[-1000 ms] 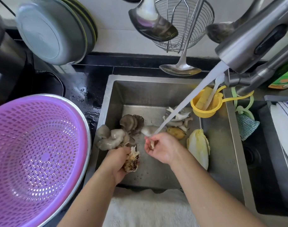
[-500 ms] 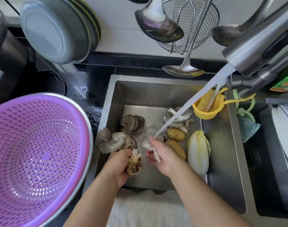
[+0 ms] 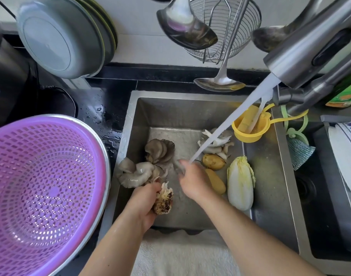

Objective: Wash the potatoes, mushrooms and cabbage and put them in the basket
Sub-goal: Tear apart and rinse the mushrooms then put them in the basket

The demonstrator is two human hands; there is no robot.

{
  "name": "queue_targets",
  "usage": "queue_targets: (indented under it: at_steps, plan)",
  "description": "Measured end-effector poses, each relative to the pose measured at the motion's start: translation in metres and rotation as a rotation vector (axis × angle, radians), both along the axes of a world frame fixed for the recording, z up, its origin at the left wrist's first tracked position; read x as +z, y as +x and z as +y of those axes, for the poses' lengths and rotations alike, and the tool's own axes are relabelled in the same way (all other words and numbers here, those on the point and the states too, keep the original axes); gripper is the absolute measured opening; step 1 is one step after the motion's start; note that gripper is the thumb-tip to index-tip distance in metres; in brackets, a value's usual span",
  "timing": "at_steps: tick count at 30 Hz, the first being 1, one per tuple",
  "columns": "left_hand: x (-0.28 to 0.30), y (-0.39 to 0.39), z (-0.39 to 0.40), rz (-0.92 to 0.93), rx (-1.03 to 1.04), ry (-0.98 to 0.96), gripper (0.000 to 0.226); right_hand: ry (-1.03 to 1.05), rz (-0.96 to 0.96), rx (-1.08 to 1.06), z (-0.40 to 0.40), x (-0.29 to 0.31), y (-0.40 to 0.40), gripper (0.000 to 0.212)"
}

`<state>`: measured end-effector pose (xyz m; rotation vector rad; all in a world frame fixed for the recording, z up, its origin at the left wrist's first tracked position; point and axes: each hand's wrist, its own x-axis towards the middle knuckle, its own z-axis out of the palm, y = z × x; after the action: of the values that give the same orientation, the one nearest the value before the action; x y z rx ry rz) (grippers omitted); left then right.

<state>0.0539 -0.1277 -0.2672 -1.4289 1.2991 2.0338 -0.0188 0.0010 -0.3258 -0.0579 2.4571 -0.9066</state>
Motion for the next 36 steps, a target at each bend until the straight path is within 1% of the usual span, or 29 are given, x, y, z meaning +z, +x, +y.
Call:
queue_targets:
  at_steps: [1,2,3,4,5,9,12,16,19,22,24,26,30,33,36]
  plan:
    - [-0.001,0.002,0.001,0.000,0.004,-0.011,0.022,0.116,0.153,0.119,0.001,-0.004,0.002,0.040]
    - [-0.002,0.005,0.002,0.002,0.005,-0.021,0.021,0.188,0.268,0.204,0.002,-0.007,0.005,0.043]
    - [-0.003,0.008,0.004,0.004,0.007,-0.026,0.021,0.211,0.339,0.257,0.005,-0.011,0.008,0.045]
    - [-0.004,0.011,0.005,0.006,0.012,-0.031,0.022,0.188,0.373,0.270,0.008,-0.014,0.011,0.044]
    - [-0.006,0.014,0.006,0.009,0.019,-0.034,0.022,0.139,0.388,0.246,0.013,-0.018,0.013,0.042]
    - [-0.013,0.024,0.007,0.010,0.050,-0.033,0.024,-0.046,0.438,0.008,0.026,-0.027,0.023,0.033]
    - [-0.017,0.025,0.008,-0.014,0.096,-0.049,0.024,-0.185,0.337,-0.143,0.028,-0.026,0.029,0.023]
    - [-0.016,0.025,0.009,-0.019,0.116,-0.059,0.023,-0.258,0.125,-0.373,0.024,-0.021,0.022,0.028]
    - [-0.017,0.025,0.009,-0.014,0.117,-0.073,0.024,-0.315,0.057,-0.434,0.017,-0.016,0.014,0.023]
    - [-0.017,0.024,0.009,-0.012,0.113,-0.087,0.025,-0.315,-0.028,-0.488,0.003,-0.014,0.008,0.013]
    - [-0.018,0.024,0.009,-0.010,0.112,-0.090,0.026,-0.340,-0.072,-0.536,-0.005,-0.013,0.005,0.015]
    - [-0.020,0.024,0.009,-0.004,0.113,-0.086,0.026,-0.411,-0.123,-0.565,-0.013,-0.009,0.003,0.021]
    - [-0.020,0.025,0.008,0.019,0.109,-0.081,0.024,-0.504,-0.219,-0.618,-0.014,0.002,0.001,0.024]
    - [-0.022,0.026,0.007,0.023,0.095,-0.067,0.024,-0.575,-0.303,-0.728,-0.004,0.001,0.003,0.027]
    - [-0.021,0.027,0.007,0.034,0.081,-0.043,0.024,-0.782,-0.375,-0.907,0.010,0.001,0.002,0.024]
